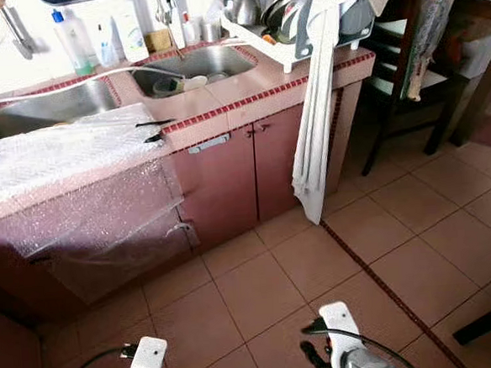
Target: Kitchen organization
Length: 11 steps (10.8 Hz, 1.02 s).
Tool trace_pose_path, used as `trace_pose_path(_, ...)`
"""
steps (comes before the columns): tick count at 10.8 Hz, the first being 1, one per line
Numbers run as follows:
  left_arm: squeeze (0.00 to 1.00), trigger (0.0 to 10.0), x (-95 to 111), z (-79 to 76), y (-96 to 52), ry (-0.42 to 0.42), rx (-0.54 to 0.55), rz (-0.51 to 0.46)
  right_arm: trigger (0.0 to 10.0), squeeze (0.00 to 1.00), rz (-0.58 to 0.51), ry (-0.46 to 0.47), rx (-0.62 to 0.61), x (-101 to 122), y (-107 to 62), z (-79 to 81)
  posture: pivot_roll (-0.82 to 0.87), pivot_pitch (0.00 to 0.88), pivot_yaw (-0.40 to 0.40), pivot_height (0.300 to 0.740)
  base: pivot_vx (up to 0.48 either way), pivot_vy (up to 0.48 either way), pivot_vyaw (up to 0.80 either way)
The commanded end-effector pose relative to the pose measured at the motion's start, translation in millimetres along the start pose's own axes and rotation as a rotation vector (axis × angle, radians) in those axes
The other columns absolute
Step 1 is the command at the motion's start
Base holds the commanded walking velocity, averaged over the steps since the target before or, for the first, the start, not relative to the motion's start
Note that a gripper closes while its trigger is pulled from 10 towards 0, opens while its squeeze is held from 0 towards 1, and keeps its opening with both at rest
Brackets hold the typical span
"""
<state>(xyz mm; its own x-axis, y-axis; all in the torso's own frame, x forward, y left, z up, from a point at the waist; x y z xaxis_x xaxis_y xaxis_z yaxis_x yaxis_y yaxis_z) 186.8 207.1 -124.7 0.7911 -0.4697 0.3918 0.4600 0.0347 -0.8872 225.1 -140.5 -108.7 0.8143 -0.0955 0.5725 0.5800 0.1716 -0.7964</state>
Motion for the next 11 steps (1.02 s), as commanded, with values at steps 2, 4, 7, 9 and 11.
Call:
trace_pose_path(2, 0.00, 10.0, 0, -5.9, 0.2, 0.000, -0.027, -0.008, 10.0, 0.00, 0.014, -0.041, 0.020, -2, 0.5, 4.4, -0.13, 0.000, 0.064, 0.740, 0.000, 0.000, 0.00)
trace_pose_path(4, 0.00, 10.0, 6, -13.2, 0.8, -0.005, -0.066, -0.030, 10.0, 0.00, 0.019, -0.043, 0.018, -3, 0.4, 4.0, -0.14, 0.000, 0.067, 0.740, 0.000, 0.000, 0.00)
trace_pose_path(7, 0.00, 10.0, 8, -17.3, 1.0, 0.003, -0.086, -0.027, 10.0, 0.00, 0.024, -0.048, 0.015, -5, 0.0, 3.2, -0.14, 0.000, 0.070, 0.740, 0.000, 0.000, 0.00)
trace_pose_path(9, 0.00, 10.0, 7, -19.4, 1.0, 0.013, -0.094, -0.026, 10.0, 0.00, 0.027, -0.046, 0.016, -6, -0.2, 3.4, -0.15, 0.000, 0.071, 0.740, 0.122, 0.000, 0.00)
trace_pose_path(11, 0.00, 10.0, 6, -19.4, 0.8, 0.024, -0.096, -0.023, 10.0, 0.00, 0.029, -0.044, 0.016, -7, -0.4, 2.9, -0.15, 0.000, 0.074, 0.740, 0.272, 0.000, 0.00)
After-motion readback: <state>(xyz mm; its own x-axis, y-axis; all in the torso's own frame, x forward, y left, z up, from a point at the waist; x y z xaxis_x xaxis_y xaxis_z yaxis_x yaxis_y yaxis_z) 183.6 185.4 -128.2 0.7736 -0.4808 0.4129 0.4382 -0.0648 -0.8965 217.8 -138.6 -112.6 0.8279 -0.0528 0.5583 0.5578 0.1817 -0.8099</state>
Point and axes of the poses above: a point about 5 cm out from each wrist's last joint towards the gripper, its own y axis pointing out of the wrist towards the gripper, its own x axis along the axis of the wrist's last joint, z = x × y, the point moved 4 cm from there along y, pointing out of the wrist towards the gripper, and after that the axes turned 15 degrees about y, right-handed, at the moved point
